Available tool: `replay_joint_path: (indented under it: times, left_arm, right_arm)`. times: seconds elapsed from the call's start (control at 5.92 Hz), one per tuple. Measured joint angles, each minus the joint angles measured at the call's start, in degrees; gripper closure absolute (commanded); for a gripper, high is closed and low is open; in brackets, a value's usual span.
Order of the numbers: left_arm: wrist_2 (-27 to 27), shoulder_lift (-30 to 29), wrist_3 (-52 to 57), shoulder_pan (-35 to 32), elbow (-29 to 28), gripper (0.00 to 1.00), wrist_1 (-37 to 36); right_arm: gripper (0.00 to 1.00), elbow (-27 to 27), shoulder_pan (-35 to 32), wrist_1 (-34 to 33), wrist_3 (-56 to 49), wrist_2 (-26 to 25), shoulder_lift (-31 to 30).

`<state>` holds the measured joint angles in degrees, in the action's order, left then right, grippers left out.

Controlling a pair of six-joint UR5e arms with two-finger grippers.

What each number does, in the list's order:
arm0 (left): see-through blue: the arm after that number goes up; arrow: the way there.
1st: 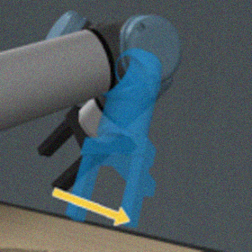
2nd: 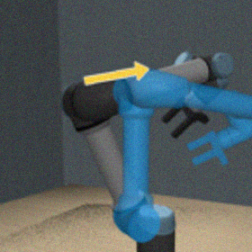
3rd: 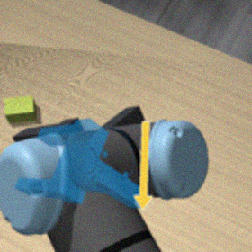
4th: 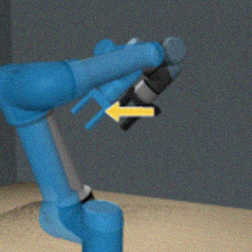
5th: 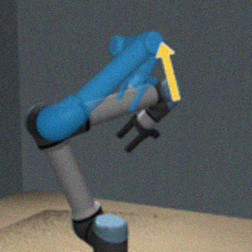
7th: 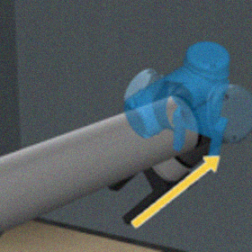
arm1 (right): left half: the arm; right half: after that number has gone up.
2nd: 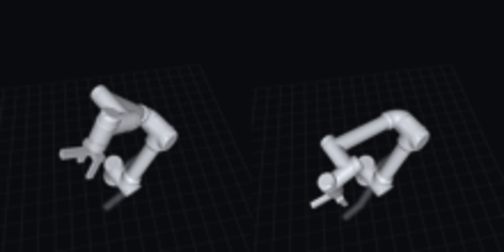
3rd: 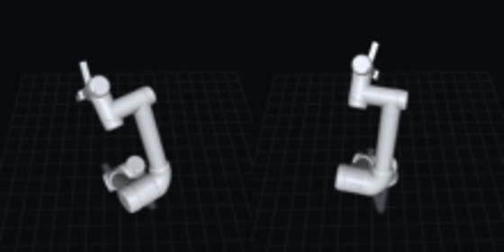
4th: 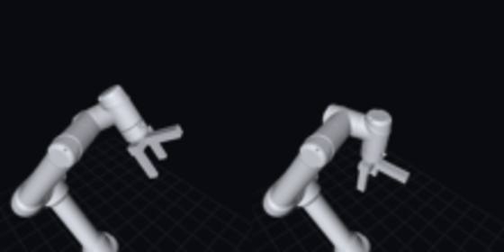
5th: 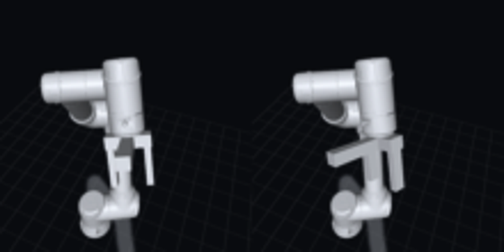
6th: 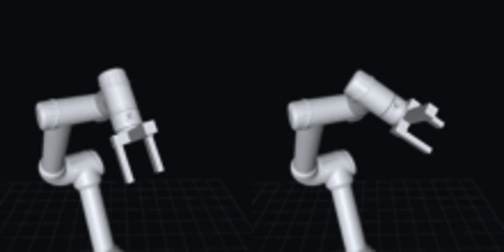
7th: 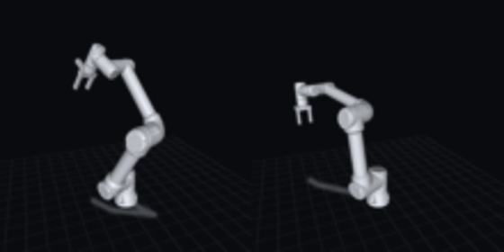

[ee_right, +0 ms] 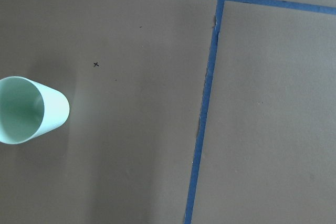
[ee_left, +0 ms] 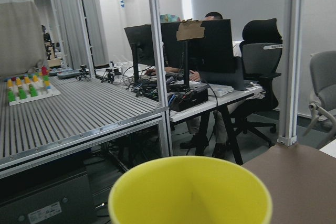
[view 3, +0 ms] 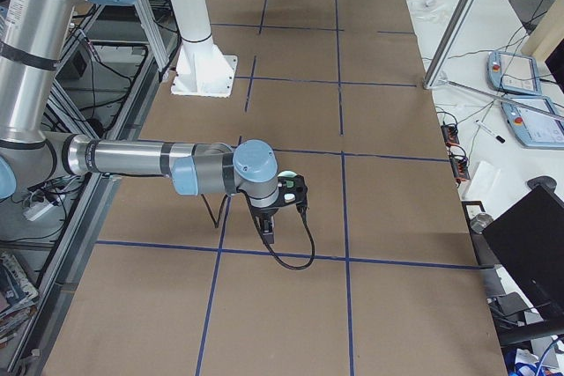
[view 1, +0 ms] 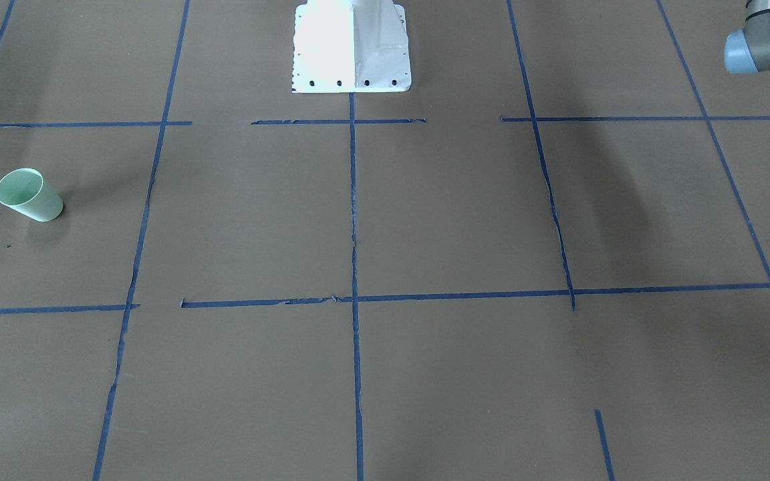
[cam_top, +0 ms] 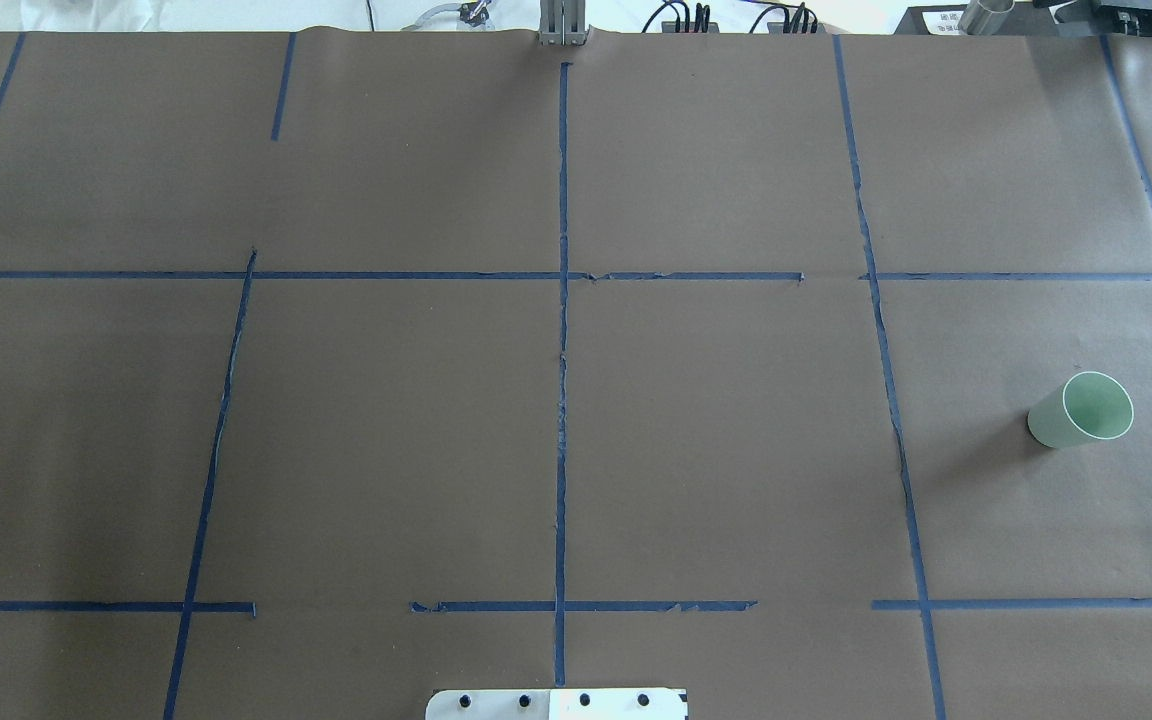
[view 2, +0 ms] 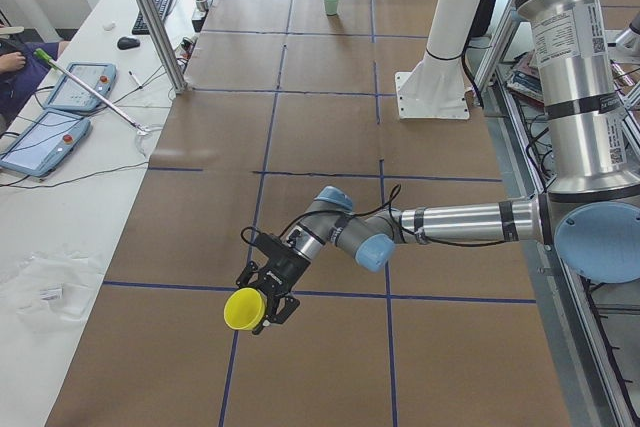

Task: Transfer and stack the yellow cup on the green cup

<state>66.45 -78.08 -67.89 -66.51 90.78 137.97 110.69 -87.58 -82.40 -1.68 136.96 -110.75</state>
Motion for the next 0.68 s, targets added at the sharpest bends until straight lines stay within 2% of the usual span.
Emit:
replay_joint_path:
  times: [0.34, 0.68]
  left_arm:
    - [12.16, -7.03, 11.28, -2.04, 0.28, 0.29, 9.79]
    - [14.87, -18.98, 13.25, -0.47, 0.18, 0.32, 11.1]
  right_arm:
    - [0.0, -0.02, 0.32, 0.08, 0.13, 2.33, 1.82]
    - [0.0, 0.03, 1.87, -0.1, 0.24, 3.12, 4.53]
